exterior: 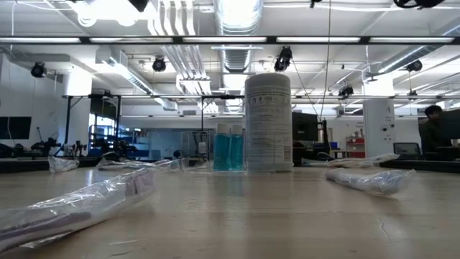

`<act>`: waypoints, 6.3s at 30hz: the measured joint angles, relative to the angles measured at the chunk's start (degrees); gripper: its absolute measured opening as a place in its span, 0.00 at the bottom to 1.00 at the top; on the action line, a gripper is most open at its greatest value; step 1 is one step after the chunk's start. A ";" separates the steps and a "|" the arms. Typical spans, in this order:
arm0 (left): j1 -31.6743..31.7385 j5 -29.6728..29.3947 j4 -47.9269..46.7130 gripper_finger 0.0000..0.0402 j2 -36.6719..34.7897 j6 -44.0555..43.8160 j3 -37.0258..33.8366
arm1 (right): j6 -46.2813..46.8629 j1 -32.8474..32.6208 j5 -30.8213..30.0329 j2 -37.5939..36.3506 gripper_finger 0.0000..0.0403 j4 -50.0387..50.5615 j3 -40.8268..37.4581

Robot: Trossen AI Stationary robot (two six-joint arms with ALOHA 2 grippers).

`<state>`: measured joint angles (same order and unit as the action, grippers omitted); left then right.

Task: Pick & Place toothbrushing station
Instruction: Put the mouthwash into the transparent organizer

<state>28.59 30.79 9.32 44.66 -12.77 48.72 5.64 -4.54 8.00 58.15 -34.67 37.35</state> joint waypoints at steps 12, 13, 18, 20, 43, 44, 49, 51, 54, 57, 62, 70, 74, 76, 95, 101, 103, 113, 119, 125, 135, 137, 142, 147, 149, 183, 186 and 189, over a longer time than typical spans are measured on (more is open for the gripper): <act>-10.21 -2.41 -0.78 0.02 -24.27 -9.31 -21.19 | -1.01 -12.62 -12.57 20.57 0.16 -8.45 4.14; -10.90 -3.46 -1.37 0.02 -25.08 -8.24 -21.90 | -0.84 -12.63 -12.45 22.02 0.16 -9.00 4.14; -12.34 -3.87 -4.97 0.02 -24.40 -4.20 -22.62 | -1.24 -11.98 -12.78 28.84 0.16 -15.94 4.40; -12.82 -3.42 -5.37 0.02 -22.16 -3.01 -22.72 | -1.33 -11.78 -11.33 30.69 0.16 -17.47 4.35; -25.72 -19.45 -10.86 0.05 -4.90 7.24 -11.09 | -8.92 -9.93 -19.14 32.76 0.16 -16.02 3.38; -25.72 -20.30 -12.53 0.07 -4.30 6.97 -10.83 | -9.19 -9.67 -21.43 32.70 0.16 -15.58 3.36; -25.72 -25.68 -19.77 0.18 0.71 10.20 -7.59 | -11.56 -7.43 -29.37 32.74 0.16 -10.61 3.33; -25.70 -26.77 -21.78 0.23 3.51 13.05 -5.85 | -12.22 -6.44 -29.29 32.76 0.16 -9.07 3.31; -25.72 -27.90 -22.09 0.31 7.70 13.90 -2.27 | -12.63 -5.00 -29.25 32.74 0.16 -8.70 3.29; -25.70 -27.94 -22.89 0.39 12.37 14.37 1.99 | -13.77 -3.86 -29.20 32.74 0.16 -8.14 3.28; -25.70 -28.45 -29.65 0.51 20.64 17.62 10.59 | -14.81 -2.90 -29.15 32.74 0.16 -5.36 3.25; -25.80 -33.07 -43.31 0.61 31.58 23.74 24.18 | -16.16 -2.87 -30.49 32.74 0.16 -2.92 3.22; -25.81 -33.63 -46.82 0.62 35.60 25.21 28.88 | -16.77 -2.35 -30.54 32.72 0.16 -2.26 3.22; -25.87 -33.75 -48.38 0.62 36.95 25.88 30.86 | -16.93 -1.87 -30.55 32.72 0.16 -2.16 3.22; -25.87 -33.03 -45.53 0.61 42.10 27.86 32.38 | -16.74 -0.40 -30.67 32.74 0.16 -0.55 3.22; -25.85 -33.10 -45.16 0.58 42.12 27.47 32.34 | -16.23 -0.39 -30.65 32.78 0.16 -0.03 3.22; -25.85 -33.13 -44.74 0.56 42.12 27.45 32.25 | -16.16 -0.41 -30.65 32.78 0.16 -0.03 3.22; -25.85 -33.18 -44.35 0.51 42.47 27.36 31.73 | -15.92 -0.41 -30.63 32.78 0.16 -0.18 3.22; -25.86 -33.21 -43.43 0.51 43.73 27.32 31.66 | -16.03 -0.41 -30.64 32.78 0.16 -0.18 3.22; -25.86 -33.22 -43.64 0.50 44.03 27.33 31.66 | -16.14 -0.41 -30.65 32.83 0.16 -0.17 3.22; -25.85 -33.62 -43.63 0.24 44.04 28.24 31.66 | -16.03 -0.39 -30.62 32.83 0.16 -0.14 3.22; -25.85 -33.64 -43.61 0.24 44.13 28.57 31.66 | -16.03 -0.39 -30.63 32.83 0.16 -0.07 3.22; -25.94 -33.62 -43.62 0.24 44.15 30.55 31.66 | -14.89 -0.39 -30.65 32.83 0.16 -0.04 3.22; -25.94 -33.53 -43.55 0.24 44.17 30.62 31.66 | -10.71 -0.35 -31.87 32.55 0.23 1.62 3.25; -25.94 -34.00 -43.41 0.24 44.08 30.73 31.70 | -9.93 -0.37 -33.66 32.11 0.29 2.83 3.31; -20.80 -34.56 -50.00 0.24 49.98 25.11 34.88 | 3.84 -0.69 -47.22 17.43 0.40 31.21 0.58; -20.78 -34.54 -51.77 0.24 51.99 25.09 36.47 | 3.84 -0.70 -47.22 16.58 0.38 31.00 -0.13; -20.76 -34.54 -52.23 0.24 54.25 25.11 38.02 | 3.88 -0.70 -47.15 16.19 0.36 30.90 -0.47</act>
<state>7.83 -3.75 -42.91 98.92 12.33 86.74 9.52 -5.23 -39.16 74.34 -3.76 36.88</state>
